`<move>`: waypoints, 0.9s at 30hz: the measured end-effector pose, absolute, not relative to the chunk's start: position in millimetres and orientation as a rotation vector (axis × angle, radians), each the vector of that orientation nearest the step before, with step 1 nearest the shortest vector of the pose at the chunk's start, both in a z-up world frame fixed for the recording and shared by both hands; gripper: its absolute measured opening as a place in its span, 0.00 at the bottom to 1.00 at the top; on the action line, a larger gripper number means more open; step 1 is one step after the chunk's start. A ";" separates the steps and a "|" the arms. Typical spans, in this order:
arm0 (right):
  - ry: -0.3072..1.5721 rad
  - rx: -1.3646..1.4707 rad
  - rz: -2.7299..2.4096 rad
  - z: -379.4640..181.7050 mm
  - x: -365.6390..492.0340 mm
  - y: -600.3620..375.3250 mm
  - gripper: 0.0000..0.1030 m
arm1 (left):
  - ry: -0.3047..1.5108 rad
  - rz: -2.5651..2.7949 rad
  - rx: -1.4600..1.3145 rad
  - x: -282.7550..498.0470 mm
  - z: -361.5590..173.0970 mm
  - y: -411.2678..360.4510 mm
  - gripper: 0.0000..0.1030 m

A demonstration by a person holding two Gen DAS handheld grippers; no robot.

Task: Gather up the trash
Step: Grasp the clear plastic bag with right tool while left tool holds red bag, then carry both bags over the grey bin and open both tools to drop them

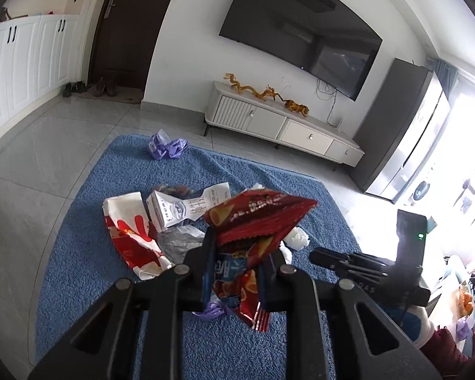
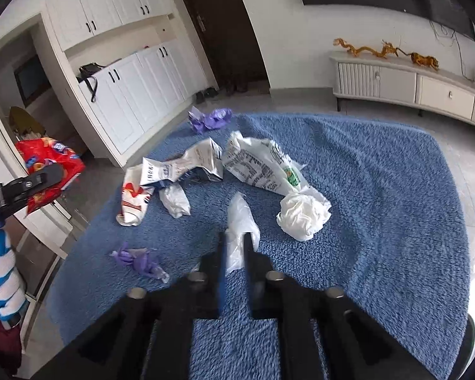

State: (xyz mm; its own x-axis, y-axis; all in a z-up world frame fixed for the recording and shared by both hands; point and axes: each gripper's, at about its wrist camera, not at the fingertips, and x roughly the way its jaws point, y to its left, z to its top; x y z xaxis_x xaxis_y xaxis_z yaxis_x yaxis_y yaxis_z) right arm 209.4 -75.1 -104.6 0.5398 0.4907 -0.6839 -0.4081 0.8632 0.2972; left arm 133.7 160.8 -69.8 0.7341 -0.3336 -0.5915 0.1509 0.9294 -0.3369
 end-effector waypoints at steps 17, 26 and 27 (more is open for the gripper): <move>0.850 0.131 0.547 -119.9 214.3 -65.9 0.26 | 0.717 -0.310 -0.219 146.1 -80.1 147.7 0.20; 0.654 0.227 0.377 -53.1 125.1 -199.3 0.26 | 0.742 -0.466 -0.113 135.9 -71.3 50.9 0.20; 0.645 0.229 0.347 -50.2 117.7 -213.0 0.26 | 0.753 -0.494 -0.093 135.5 -72.2 32.6 0.20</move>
